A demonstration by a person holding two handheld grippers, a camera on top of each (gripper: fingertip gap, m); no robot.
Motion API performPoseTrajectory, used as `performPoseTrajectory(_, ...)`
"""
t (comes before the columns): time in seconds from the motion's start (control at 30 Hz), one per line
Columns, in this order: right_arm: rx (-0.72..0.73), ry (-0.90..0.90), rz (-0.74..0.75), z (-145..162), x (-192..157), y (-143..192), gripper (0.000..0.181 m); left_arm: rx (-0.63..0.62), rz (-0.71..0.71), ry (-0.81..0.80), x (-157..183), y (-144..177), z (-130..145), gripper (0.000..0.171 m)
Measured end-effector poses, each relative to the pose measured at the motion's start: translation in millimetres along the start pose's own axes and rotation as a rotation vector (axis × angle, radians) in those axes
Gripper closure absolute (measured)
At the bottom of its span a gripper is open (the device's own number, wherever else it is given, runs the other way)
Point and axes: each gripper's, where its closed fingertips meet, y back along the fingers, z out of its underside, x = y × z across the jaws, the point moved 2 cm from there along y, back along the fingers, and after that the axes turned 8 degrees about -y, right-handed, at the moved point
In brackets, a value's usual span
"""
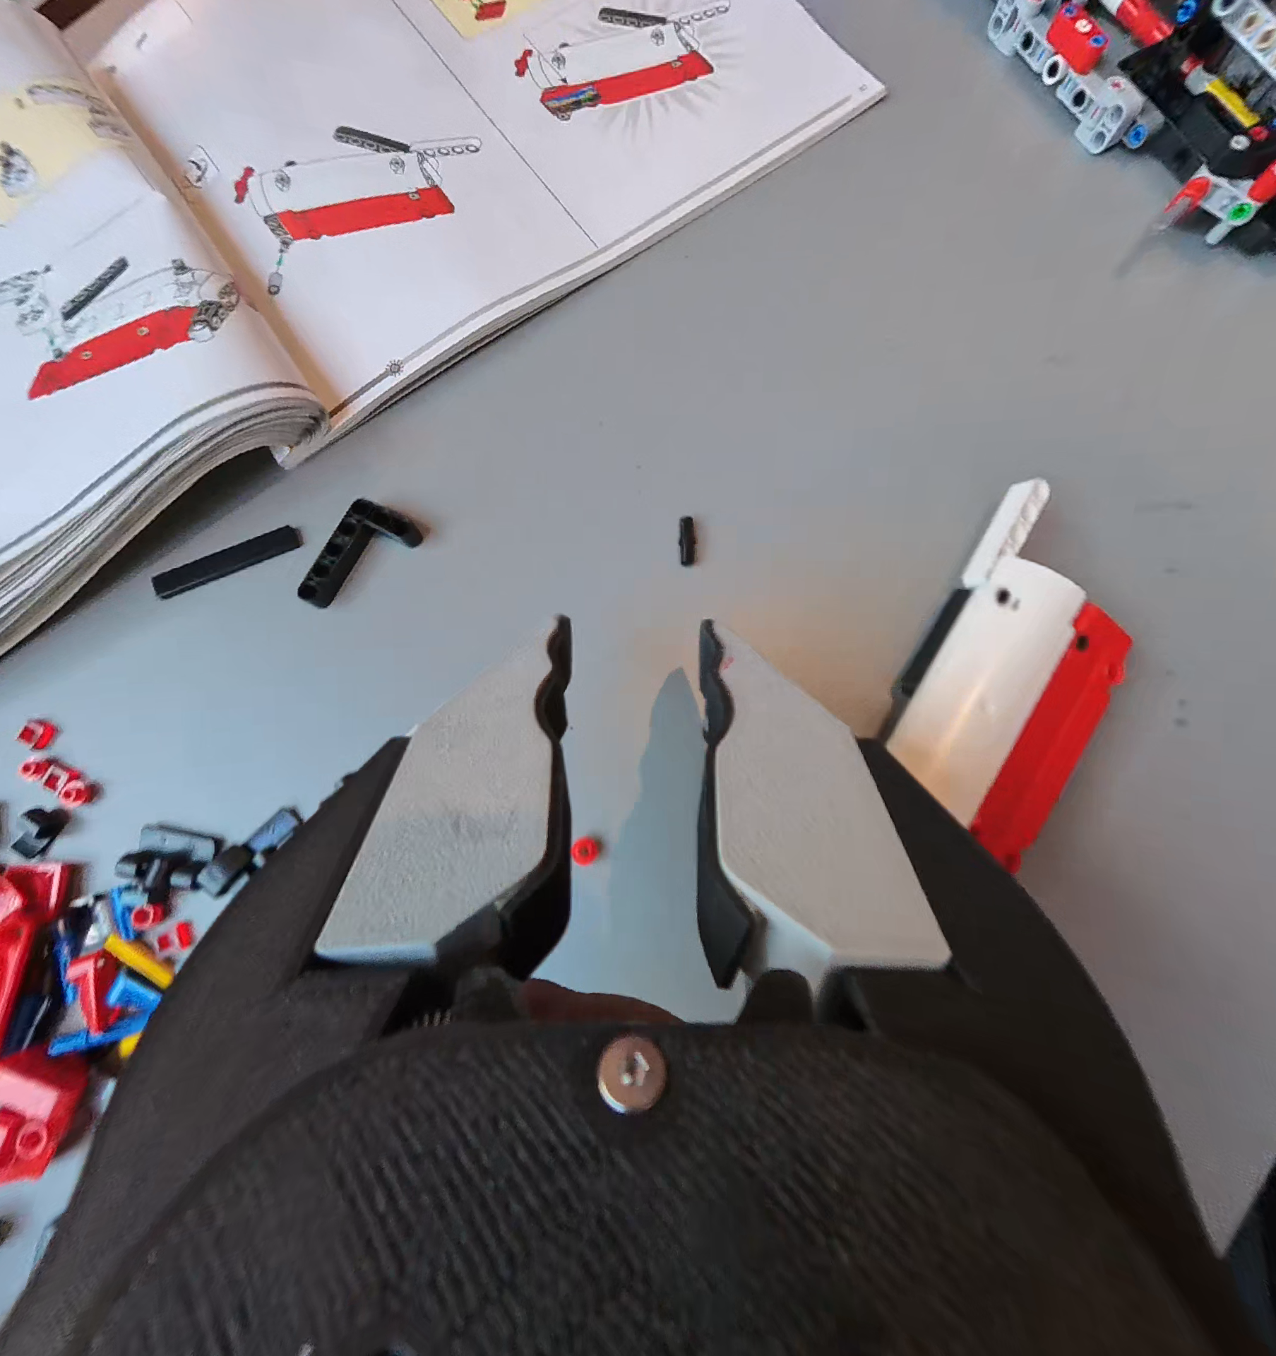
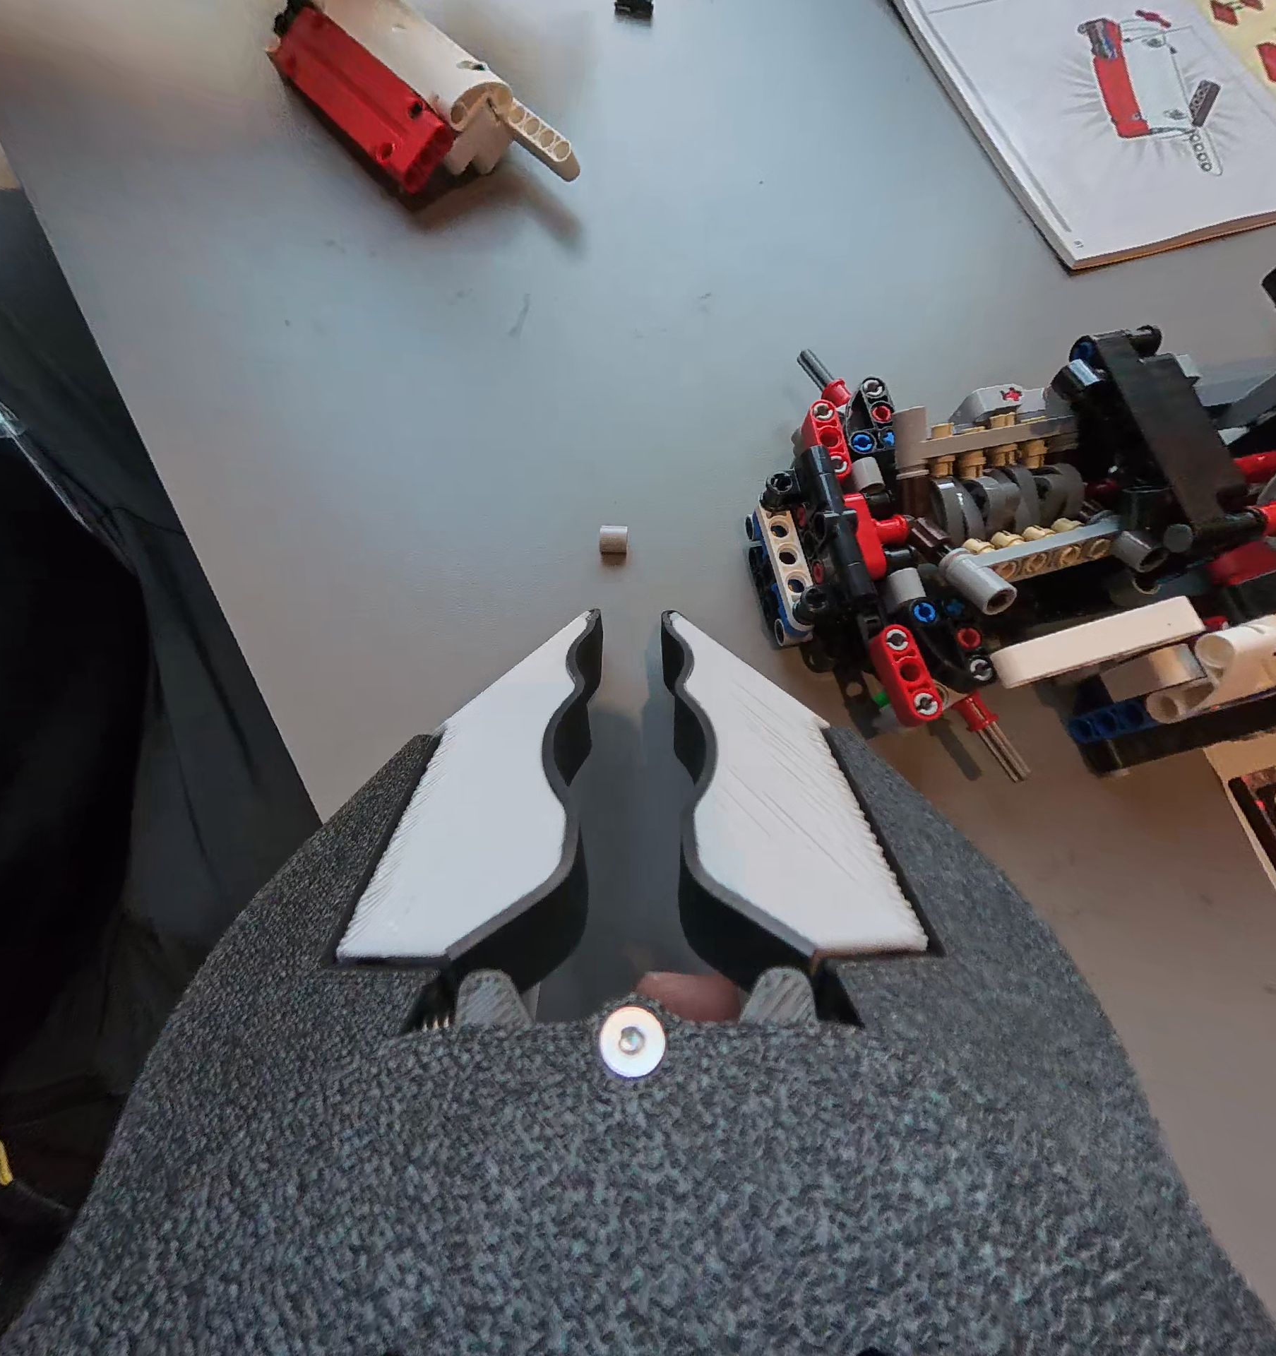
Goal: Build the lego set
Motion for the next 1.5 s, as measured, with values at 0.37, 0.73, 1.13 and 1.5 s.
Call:
performPoseTrajectory(0.37,0.014,0.010,-0.007,-2,-1,1,0.167,-0.092,0.113,-0.022,8,-45,-11,0.147)
performPoseTrajectory(0.73,0.009,-0.011,-0.030,-2,-1,0,0.167,-0.106,0.076,-0.068,10,-48,-7,0.168)
performPoseTrajectory(1.13,0.018,-0.043,-0.056,-3,0,1,0.168,0.126,0.120,0.023,13,5,-9,0.169)
performPoseTrajectory(1.5,0.120,-0.089,-0.098,-13,2,13,0.166,0.307,0.115,-0.071,50,56,-2,0.169)
